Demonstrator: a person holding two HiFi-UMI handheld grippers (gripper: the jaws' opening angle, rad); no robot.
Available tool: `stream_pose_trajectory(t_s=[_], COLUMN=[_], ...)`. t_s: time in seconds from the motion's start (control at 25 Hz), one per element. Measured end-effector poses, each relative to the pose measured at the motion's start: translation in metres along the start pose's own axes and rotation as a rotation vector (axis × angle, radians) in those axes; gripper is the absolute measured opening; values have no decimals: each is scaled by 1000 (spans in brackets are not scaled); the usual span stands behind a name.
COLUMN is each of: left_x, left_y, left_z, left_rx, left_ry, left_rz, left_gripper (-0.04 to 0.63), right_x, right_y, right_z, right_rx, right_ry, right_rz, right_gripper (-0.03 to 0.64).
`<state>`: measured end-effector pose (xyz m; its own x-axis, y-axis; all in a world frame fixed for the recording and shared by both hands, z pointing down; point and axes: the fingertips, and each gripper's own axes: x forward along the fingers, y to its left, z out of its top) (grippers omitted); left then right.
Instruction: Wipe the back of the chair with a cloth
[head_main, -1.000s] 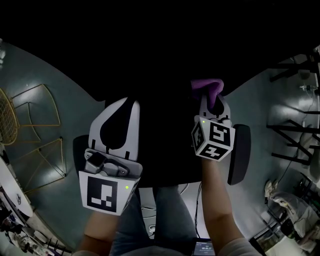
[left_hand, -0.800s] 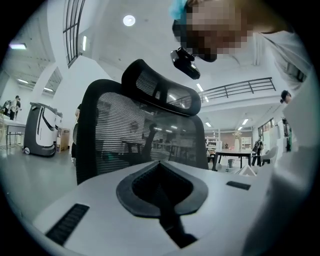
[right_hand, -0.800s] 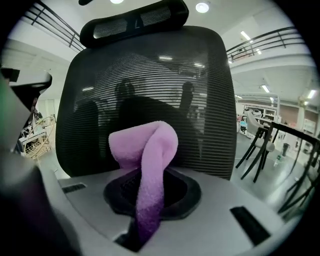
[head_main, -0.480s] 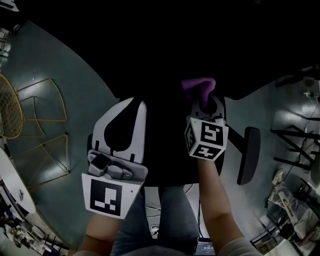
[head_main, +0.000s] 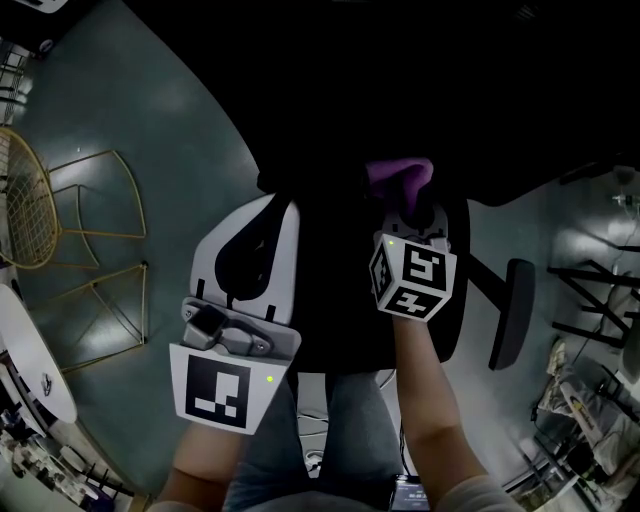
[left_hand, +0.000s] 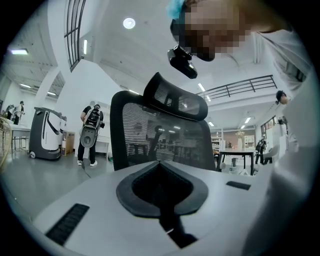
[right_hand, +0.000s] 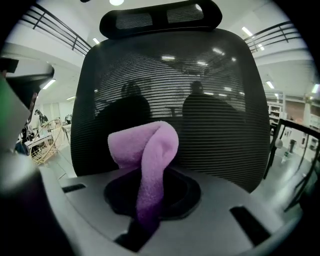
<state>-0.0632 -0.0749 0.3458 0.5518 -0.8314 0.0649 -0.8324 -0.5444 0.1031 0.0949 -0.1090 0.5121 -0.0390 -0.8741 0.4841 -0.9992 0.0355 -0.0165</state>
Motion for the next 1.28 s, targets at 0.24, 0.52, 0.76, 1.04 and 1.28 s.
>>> stream_pose_trajectory(t_s=[0.24, 0.52, 0.76, 1.04, 1.28], left_x=[-4, -4, -6, -9, -8], left_y=[13, 26, 39, 52, 51], left_z=[0, 1, 0, 4, 2], left_rx=[-1, -15, -51, -47, -48], left_ry=[3, -1, 3, -16, -7], left_rz=[2, -18, -28, -38, -54], left_gripper=[12, 12, 12, 12, 12], right_x=[2, 4, 5, 7, 8], right_y=[36, 87, 116, 140, 144], right_z=[0, -1, -1, -2, -2], right_rx=[-29, -34, -33, -25, -45], right_ry=[8, 15, 17, 14, -15], right_rz=[52, 115, 136, 150, 171], right_gripper=[52, 52, 52, 52, 52])
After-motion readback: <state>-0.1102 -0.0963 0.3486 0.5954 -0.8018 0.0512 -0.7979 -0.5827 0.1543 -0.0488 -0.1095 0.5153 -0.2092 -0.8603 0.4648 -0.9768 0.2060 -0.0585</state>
